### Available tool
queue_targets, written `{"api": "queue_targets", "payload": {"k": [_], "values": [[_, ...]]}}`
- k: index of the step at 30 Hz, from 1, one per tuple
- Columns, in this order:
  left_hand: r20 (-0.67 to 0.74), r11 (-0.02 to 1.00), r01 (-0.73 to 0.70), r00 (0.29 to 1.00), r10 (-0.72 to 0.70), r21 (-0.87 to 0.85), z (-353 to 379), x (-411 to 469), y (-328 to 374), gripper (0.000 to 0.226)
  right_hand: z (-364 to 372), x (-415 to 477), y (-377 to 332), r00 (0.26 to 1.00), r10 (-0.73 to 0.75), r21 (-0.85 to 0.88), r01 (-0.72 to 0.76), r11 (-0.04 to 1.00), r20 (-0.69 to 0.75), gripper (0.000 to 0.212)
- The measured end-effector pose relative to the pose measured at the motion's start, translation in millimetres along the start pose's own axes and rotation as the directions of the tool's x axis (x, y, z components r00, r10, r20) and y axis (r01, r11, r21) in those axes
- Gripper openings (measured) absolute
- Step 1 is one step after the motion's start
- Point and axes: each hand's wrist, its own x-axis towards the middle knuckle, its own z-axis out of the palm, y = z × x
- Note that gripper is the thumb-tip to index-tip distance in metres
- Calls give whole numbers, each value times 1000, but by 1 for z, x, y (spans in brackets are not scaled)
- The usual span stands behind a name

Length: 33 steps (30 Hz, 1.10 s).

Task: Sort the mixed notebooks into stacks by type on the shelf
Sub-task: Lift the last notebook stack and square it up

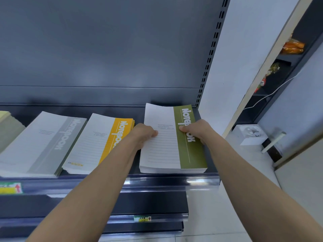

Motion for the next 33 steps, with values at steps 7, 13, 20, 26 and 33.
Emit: {"api": "queue_targets", "payload": {"k": [7, 13, 20, 26, 33], "values": [[-57, 994, -39, 997, 44, 98, 3, -4, 5, 30, 0, -4, -1, 998, -3, -52, 0, 999, -60, 45], [-127, 957, -93, 983, 132, 275, 7, -8, 5, 28, -7, -9, 0, 997, 46, -10, -47, 999, -55, 33], [-172, 946, -89, 974, 148, 311, 3, -9, 1, 21, -8, -9, -2, 993, 78, -57, -83, 995, -85, 18], [-173, 955, -91, 974, 145, 283, 3, -13, 0, 18, -5, -13, -2, 988, 40, -98, -55, 994, -146, 23], [-147, 898, -282, 927, 346, 337, -27, -27, -4, 15, 0, -20, -8, 916, -218, -352, 92, 931, -336, 31]]}}
